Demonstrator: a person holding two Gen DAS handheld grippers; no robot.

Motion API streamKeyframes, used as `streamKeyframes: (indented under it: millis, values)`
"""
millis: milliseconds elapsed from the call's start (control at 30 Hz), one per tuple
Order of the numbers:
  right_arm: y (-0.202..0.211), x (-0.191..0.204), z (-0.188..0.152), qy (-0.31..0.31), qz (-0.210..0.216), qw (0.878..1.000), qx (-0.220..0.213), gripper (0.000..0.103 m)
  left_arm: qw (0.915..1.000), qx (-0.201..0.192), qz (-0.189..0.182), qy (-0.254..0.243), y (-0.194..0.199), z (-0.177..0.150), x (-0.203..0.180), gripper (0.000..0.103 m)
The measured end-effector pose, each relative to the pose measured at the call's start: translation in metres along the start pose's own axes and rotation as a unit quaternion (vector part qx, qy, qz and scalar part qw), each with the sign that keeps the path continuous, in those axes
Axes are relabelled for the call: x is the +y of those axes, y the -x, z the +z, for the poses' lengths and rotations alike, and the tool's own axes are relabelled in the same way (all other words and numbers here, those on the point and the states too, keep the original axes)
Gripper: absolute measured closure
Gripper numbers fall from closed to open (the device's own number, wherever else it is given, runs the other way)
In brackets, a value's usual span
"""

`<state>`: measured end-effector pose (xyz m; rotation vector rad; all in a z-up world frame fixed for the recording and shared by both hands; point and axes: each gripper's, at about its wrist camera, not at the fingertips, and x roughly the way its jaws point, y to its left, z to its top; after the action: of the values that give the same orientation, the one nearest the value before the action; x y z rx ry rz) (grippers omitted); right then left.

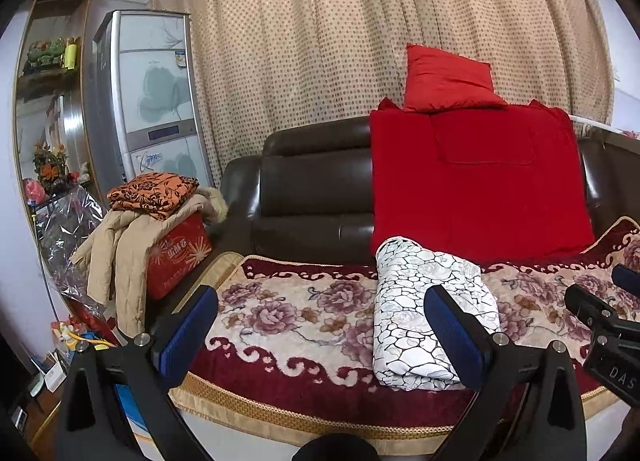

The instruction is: Fold large clothes

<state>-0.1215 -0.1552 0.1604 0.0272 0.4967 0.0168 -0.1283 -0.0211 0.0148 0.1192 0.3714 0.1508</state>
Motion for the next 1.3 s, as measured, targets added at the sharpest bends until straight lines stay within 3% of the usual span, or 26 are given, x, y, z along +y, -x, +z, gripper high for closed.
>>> streamKeyframes:
  millis: [1000, 1300]
  values:
    - [0.037, 0.023, 0.007, 0.042, -0.026, 0.998, -0.05, 0.025, 0.9997, -0.018, 0.008, 0.01, 0.028, 0.002, 0.015, 0.001]
    - [0.051, 0.023, 0.01, 0.038, -0.017, 0.997, -0.06, 0.025, 0.9993, -0.032, 0.011, 0.014, 0.043, 0.006, 0.022, 0.001]
